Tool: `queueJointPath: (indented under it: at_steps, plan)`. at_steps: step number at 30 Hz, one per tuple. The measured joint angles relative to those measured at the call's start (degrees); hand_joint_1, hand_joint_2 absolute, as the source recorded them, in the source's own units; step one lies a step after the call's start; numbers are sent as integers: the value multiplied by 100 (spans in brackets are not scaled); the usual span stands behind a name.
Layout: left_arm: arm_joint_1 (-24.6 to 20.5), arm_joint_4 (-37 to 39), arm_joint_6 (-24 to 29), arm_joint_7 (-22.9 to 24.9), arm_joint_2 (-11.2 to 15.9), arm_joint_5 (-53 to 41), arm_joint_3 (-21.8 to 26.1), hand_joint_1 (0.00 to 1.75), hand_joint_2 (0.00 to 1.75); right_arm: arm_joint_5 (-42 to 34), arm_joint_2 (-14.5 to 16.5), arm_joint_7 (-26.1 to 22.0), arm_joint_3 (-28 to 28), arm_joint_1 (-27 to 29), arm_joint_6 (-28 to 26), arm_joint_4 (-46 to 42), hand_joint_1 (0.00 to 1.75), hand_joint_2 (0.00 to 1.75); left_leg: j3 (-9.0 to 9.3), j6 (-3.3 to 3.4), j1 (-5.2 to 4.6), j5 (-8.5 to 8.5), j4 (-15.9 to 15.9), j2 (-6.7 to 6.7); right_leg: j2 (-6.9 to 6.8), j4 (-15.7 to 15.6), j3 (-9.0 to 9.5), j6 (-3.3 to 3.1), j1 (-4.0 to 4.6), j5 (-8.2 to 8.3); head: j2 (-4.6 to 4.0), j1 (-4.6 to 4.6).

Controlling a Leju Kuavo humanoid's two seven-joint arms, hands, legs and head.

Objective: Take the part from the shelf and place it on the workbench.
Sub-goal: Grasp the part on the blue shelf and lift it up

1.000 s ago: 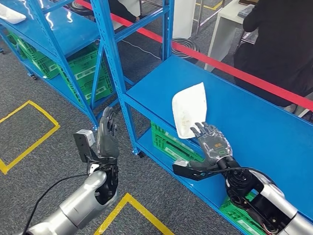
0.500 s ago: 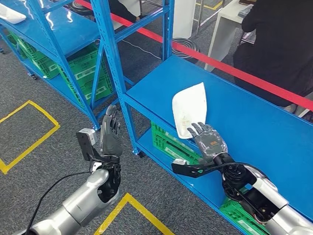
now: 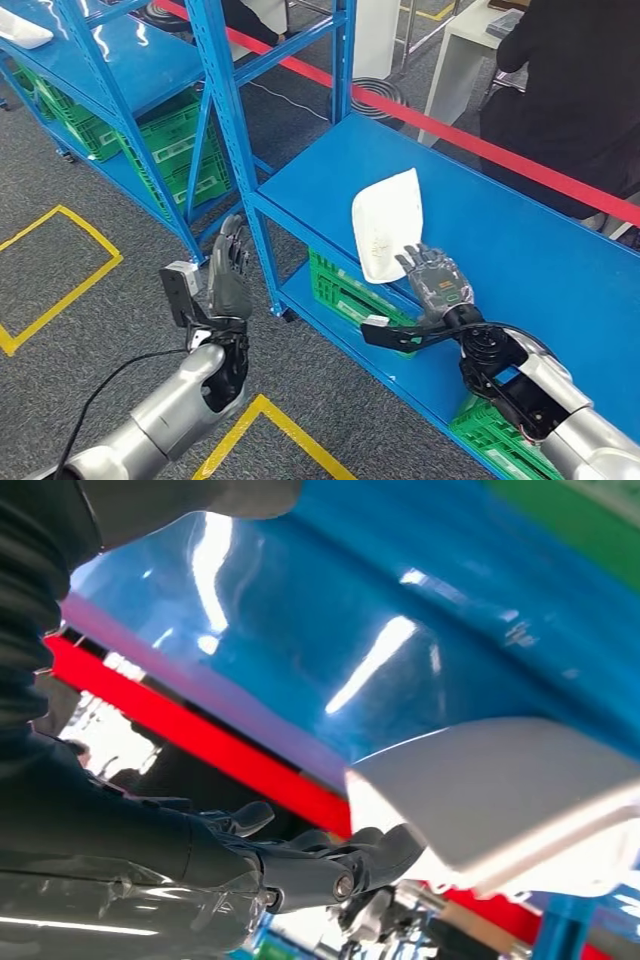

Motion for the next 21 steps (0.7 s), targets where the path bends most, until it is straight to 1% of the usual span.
queueJointPath:
  at_steps: [11,21]
  plan:
    - [-91,194,-163,-15,-99,-37,0,0,0,212,-7,175,-146,-295,85,163,0,175,1,0,1,0,2,3,2,0,-2,0,0,0,0,0]
    - [-199,339,-139,-15,-144,47,0,0,0,341,-17,225,-299,-472,124,170,0,175,1,-3,1,2,2,3,4,1,-2,0,0,1,0,0]
